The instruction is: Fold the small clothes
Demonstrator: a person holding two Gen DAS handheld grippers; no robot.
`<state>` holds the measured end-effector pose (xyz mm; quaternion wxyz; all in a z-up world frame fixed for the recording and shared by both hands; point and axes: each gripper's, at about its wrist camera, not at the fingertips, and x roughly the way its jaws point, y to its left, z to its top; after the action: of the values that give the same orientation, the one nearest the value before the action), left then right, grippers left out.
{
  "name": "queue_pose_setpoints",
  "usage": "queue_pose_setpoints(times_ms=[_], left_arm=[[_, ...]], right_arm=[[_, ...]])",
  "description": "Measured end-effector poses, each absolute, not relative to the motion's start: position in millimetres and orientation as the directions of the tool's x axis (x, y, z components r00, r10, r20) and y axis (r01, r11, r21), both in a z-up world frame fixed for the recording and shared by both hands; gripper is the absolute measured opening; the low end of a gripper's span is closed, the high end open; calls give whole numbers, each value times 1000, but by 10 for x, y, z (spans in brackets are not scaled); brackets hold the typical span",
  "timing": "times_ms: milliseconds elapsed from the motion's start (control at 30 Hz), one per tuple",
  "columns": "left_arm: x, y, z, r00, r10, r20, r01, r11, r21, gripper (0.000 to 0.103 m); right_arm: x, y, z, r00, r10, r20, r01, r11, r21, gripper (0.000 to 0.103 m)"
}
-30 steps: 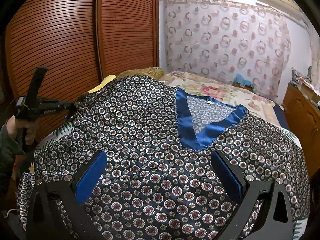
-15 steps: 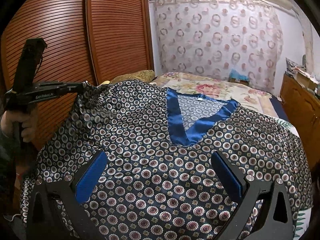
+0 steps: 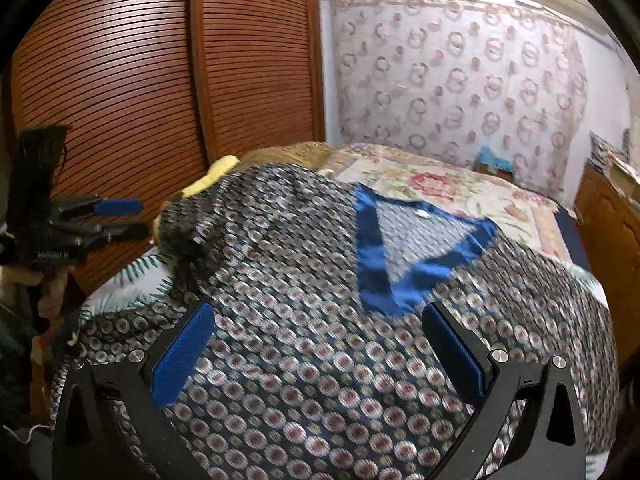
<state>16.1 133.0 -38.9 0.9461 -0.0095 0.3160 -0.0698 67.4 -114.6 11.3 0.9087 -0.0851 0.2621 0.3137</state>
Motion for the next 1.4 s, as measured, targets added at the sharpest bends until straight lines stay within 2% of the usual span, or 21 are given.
queue_pose_setpoints(times_ms=[233, 400, 500, 633, 833, 933, 1033, 1100, 1133, 1400], left_arm=[[-44, 1702, -444, 817, -60, -573, 15, 996, -83, 78], [-167, 1932, -438, 831, -17, -556, -43, 995, -94, 78], [-232, 2013, -433, 835, 8, -550, -67, 994, -87, 78], [-300, 2105, -418, 839, 28, -543, -89, 992, -87, 78], [-323, 2174, -430, 840, 49, -540, -111, 990, -82, 78], [-327, 2199, -438, 840, 53, -541, -116, 990, -84, 78], [-321, 2197, -453, 837, 54, -544, -117, 990, -82, 78], [-333, 2184, -448, 837, 52, -545, -115, 990, -81, 78], [-331, 2170, -445, 837, 51, -545, -112, 990, -80, 78], [-268, 2072, -465, 836, 30, -547, -84, 994, -74, 78]], right_arm=[[812, -641, 320, 586, 623, -518, -738, 674, -24, 94], [1015, -162, 385, 502, 680, -534, -815, 579, -29, 80], [1116, 162, 344, 438, 703, -560, -857, 514, -25, 75], [1278, 526, 162, 350, 717, -602, -905, 425, -20, 73], [1547, 1078, -290, 334, 611, -718, -918, 383, -101, 72], [1723, 1244, -493, 362, 549, -754, -904, 405, -139, 60], [1826, 1363, -570, 387, 534, -752, -894, 418, -163, 41], [1873, 1379, -579, 406, 533, -743, -885, 431, -174, 14], [1896, 1368, -566, 398, 545, -738, -888, 432, -159, 10], [1953, 1004, -248, 398, 703, -589, -848, 527, 56, 7]])
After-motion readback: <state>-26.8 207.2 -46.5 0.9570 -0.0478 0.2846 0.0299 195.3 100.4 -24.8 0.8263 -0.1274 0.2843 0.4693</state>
